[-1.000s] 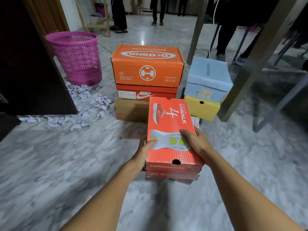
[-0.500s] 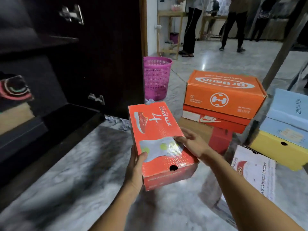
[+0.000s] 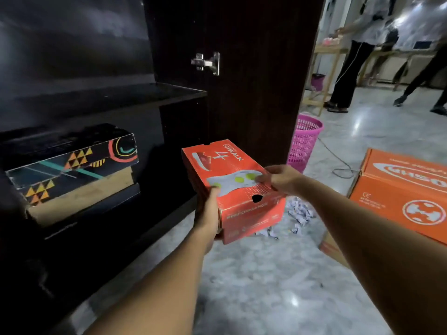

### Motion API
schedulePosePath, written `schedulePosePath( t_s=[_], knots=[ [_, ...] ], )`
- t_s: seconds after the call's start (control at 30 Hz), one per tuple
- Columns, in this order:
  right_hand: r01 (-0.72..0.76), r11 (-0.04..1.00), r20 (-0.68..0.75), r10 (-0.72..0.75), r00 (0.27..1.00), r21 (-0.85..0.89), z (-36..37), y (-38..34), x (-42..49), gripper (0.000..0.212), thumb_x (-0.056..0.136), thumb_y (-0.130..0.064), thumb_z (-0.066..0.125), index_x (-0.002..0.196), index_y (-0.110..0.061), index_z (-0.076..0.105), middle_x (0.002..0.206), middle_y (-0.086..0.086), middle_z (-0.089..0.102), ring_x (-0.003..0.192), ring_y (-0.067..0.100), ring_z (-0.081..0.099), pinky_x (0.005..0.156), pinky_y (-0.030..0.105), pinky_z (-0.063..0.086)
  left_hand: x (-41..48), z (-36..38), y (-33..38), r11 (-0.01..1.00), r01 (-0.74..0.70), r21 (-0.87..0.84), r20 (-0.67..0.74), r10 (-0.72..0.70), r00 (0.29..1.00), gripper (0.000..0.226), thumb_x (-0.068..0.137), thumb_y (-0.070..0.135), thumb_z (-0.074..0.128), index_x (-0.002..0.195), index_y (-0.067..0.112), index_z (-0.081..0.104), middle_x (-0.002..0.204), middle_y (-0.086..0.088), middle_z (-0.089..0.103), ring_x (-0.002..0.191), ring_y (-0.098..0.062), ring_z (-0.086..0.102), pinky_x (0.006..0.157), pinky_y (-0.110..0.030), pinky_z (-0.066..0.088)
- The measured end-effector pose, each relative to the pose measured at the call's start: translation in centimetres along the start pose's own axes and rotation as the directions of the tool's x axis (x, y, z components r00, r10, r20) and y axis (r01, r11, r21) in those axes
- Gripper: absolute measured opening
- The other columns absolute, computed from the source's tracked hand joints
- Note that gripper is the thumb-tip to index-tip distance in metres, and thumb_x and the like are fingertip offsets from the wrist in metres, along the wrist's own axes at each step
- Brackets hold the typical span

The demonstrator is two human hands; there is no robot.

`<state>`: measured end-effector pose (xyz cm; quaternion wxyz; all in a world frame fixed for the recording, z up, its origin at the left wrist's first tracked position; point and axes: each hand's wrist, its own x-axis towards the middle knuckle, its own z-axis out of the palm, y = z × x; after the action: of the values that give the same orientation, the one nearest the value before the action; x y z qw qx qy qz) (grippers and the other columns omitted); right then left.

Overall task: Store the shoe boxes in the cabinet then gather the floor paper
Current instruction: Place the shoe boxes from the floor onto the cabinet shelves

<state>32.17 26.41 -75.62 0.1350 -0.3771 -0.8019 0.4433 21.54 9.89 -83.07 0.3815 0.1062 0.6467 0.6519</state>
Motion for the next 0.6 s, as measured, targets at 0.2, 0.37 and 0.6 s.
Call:
schedulePosePath(
  t_s=[0.2,0.37,0.6],
  knots=[
    [0.183,0.982,-0.130,-0.176,0.976,0.049,1.5,2.7,6.4,0.045,0.080,-0.053,0.073,0.113,-0.023,0.067,0.098,-0.002,0.073,0.088,0.016,0.071,0.087,0.042,0.058,5.8,0.1,1.4,0.997,0.029,-0.067,-0.072,-0.034,0.997,0.061,0.085,0.072,0.045,0.098,0.018,0.068,0.079,-0.007,0.072,0.071,-0.024,0.067,0.072,-0.034,0.053],
    [0.313,0.930,-0.210,-0.273,0.939,0.191,3.9,6.1,9.5,0.055,0.084,-0.056,0.066,0.131,-0.029,0.055,0.104,-0.015,0.065,0.092,-0.002,0.065,0.085,0.028,0.055,9.9,1.5,2.5,0.998,0.016,-0.058,-0.163,-0.025,0.986,0.056,0.090,0.067,0.042,0.098,0.016,0.065,0.082,-0.008,0.070,0.080,-0.027,0.066,0.088,-0.043,0.052],
    [0.290,0.886,-0.170,-0.244,0.955,0.361,7.6,8.1,14.1,0.079,0.079,-0.065,0.065,0.146,-0.039,0.031,0.141,-0.005,0.048,0.119,0.010,0.052,0.100,0.038,0.049,13.2,1.7,3.3,0.995,0.047,-0.093,-0.247,-0.069,0.967,0.052,0.090,0.067,0.046,0.100,0.018,0.062,0.088,-0.009,0.071,0.081,-0.026,0.067,0.081,-0.042,0.053]
  ],
)
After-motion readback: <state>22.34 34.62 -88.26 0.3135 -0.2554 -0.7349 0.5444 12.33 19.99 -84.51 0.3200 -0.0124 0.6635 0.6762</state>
